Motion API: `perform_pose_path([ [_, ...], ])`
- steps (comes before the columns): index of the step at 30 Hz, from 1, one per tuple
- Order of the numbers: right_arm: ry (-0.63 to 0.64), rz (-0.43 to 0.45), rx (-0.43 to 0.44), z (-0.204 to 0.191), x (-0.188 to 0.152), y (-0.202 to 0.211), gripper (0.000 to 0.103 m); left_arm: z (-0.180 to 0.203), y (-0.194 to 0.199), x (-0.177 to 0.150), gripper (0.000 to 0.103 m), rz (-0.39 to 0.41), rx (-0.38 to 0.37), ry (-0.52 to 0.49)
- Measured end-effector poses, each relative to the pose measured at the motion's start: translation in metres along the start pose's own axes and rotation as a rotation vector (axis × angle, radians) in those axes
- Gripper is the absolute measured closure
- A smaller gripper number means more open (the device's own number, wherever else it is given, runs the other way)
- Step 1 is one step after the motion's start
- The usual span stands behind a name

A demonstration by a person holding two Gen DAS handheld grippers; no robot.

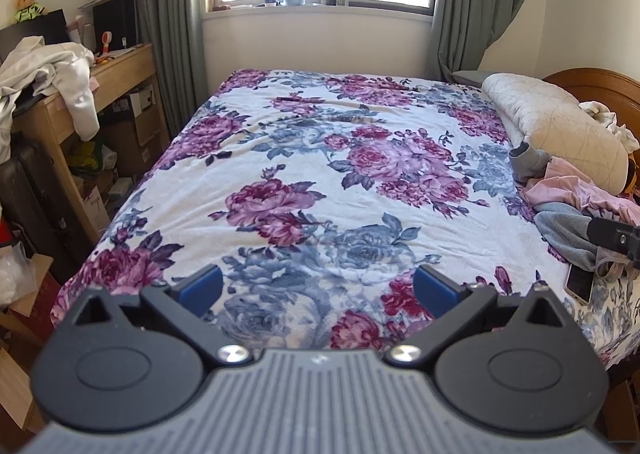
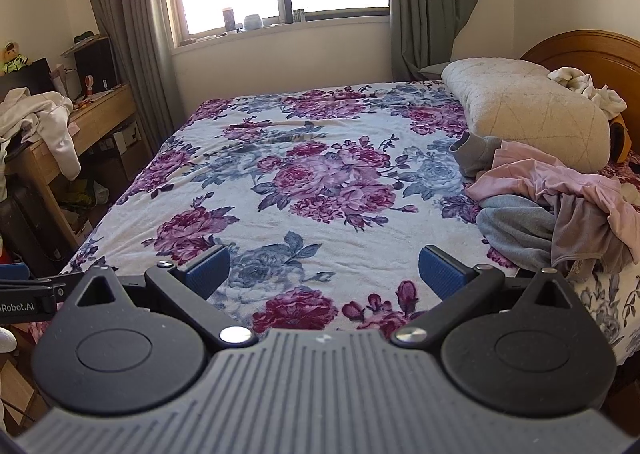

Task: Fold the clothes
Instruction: 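Move both grippers over the bed toward the pink t-shirt pile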

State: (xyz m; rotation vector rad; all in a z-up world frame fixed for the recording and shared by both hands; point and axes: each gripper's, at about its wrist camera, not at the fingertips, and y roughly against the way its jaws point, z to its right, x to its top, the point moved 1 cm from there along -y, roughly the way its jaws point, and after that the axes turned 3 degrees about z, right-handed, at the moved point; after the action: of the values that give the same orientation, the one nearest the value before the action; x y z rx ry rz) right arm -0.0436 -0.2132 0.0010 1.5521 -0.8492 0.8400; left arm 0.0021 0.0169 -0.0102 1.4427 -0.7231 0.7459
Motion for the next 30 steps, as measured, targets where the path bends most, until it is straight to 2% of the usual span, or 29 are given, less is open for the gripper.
perform_pose_path([
  [30,-0.036,-0.001,0.0,0.002,-0.006,-0.012,0.0,0.007,-0.013,-0.002,0.0,-0.023,-0.007,-0.012],
])
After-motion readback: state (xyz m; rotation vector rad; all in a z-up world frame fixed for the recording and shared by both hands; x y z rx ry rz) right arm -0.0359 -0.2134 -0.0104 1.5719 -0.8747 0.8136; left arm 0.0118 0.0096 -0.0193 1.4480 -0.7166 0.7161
